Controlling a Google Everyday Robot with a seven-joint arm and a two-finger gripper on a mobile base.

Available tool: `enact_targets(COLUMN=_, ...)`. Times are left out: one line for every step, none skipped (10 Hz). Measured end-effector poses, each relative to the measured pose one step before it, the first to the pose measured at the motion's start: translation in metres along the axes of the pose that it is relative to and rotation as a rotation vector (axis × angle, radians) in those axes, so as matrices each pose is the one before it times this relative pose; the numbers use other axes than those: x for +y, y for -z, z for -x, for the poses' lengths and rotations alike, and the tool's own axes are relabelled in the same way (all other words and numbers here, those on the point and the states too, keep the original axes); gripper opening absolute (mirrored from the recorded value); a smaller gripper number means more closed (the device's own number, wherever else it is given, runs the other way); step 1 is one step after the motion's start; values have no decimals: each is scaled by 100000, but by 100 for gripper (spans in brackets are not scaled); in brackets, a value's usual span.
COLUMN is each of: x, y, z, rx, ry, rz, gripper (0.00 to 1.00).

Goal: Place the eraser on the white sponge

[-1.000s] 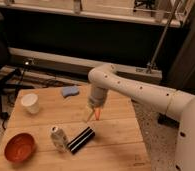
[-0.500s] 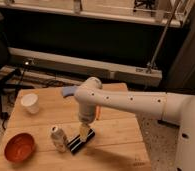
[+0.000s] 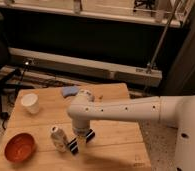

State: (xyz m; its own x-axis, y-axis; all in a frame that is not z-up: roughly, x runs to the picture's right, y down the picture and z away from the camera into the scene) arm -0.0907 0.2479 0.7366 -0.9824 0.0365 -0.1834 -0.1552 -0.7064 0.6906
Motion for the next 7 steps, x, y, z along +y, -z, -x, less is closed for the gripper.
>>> enact_targets(x=24, y=-526, z=27, rx=-1451, ry=1379, rz=1007, gripper=80)
enact_targets(x=101, y=-469, z=104, rx=-1711, ry=953, rz=1339, gripper=80)
enact_targets(x=127, y=-530, z=18, rx=-2047, ry=1155, rz=1851, gripper=80)
enact_targets(x=68, y=-422, z=-39, rx=-1745, ry=1101, rz=1306, gripper=80)
enact_targets(x=-19, y=-380, z=-135, rx=-1110, ry=795, rz=591, gripper=80)
enact_targets(x=-105, y=-527, z=27, rx=-1156, ry=128, rz=181, gripper=80)
enact_targets(x=-104, y=-304, z=3, rx=-416, ry=-254, rz=-360, gripper=80)
